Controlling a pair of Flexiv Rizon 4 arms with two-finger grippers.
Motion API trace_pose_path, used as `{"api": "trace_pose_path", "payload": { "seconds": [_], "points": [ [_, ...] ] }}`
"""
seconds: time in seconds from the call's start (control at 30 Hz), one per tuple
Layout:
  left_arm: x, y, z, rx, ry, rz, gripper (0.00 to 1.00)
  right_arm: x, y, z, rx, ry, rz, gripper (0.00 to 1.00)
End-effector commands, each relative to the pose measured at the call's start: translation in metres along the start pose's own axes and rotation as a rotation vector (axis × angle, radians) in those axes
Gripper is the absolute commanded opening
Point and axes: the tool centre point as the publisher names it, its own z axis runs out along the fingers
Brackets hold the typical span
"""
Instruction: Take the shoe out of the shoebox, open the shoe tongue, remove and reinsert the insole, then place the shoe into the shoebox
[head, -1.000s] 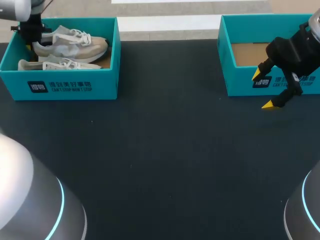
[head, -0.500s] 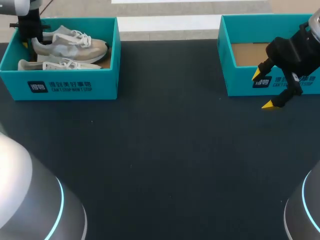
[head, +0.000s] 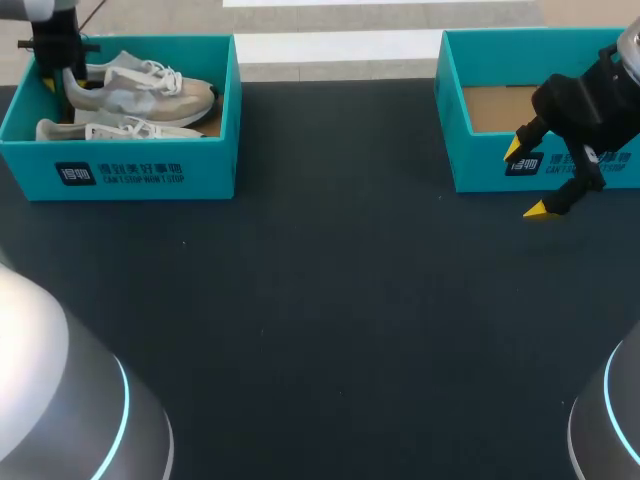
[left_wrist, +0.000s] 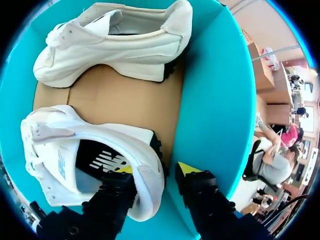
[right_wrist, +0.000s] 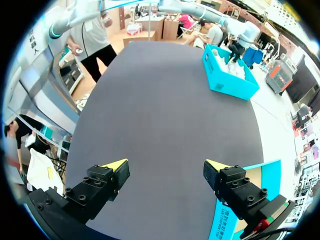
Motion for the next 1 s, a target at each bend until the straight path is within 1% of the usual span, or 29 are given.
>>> {"api": "trace_pose_path", "payload": {
  "seconds": [0.03,0.1,0.17,0.2,0.33,0.43,0.53,0.57,0.67,0.73,0.8,0.83,0.9,0.93,1.0],
  "points": [
    [0.003,-0.008,-0.013,-0.001,-0.03,0.016,0.62,-0.001,0.001,0.001,0.003,0.002,0.001,1.0],
    [0.001,-0.008,-0.014,0.003,-0.035,0.023,0.64,-0.001,0.001,0.001,0.003,0.002,0.001,1.0],
    [-0.002,-0.008,-0.017,0.007,-0.048,0.029,0.71,-0.001,0.001,0.001,0.003,0.002,0.001,1.0],
    [-0.002,-0.007,-0.021,0.013,-0.061,0.029,0.75,-0.001,0.001,0.001,0.003,0.002,0.001,1.0],
    [-0.001,-0.008,-0.037,0.038,-0.1,0.041,0.83,-0.001,0.001,0.001,0.003,0.002,0.001,1.0],
    [0.002,-0.012,-0.051,0.05,-0.129,0.065,0.84,-0.001,0.001,0.001,0.003,0.002,0.001,1.0],
    [0.007,-0.023,-0.065,0.087,-0.158,0.086,0.86,-0.001,0.001,0.001,0.003,0.002,0.001,1.0],
    [0.009,-0.027,-0.066,0.076,-0.161,0.087,0.87,-0.001,0.001,0.001,0.003,0.002,0.001,1.0],
    [0.017,-0.039,-0.069,0.087,-0.175,0.098,0.86,-0.001,0.001,0.001,0.003,0.002,0.001,1.0],
    [0.023,-0.049,-0.073,0.07,-0.184,0.115,0.85,-0.001,0.001,0.001,0.003,0.002,0.001,1.0],
    [0.028,-0.059,-0.072,0.025,-0.17,0.135,0.82,-0.001,0.001,0.001,0.003,0.002,0.001,1.0],
    [0.031,-0.064,-0.07,0.006,-0.161,0.141,0.84,-0.001,0.001,0.001,0.003,0.002,0.001,1.0],
    [0.034,-0.071,-0.065,-0.008,-0.129,0.156,0.88,-0.001,0.001,0.001,0.003,0.002,0.001,1.0],
    [0.035,-0.074,-0.062,-0.01,-0.105,0.157,1.0,-0.001,0.001,0.001,0.003,0.002,0.001,1.0],
    [0.035,-0.074,-0.062,0.003,-0.102,0.159,1.0,-0.001,0.001,0.001,0.003,0.002,0.001,1.0]
  ]
}}
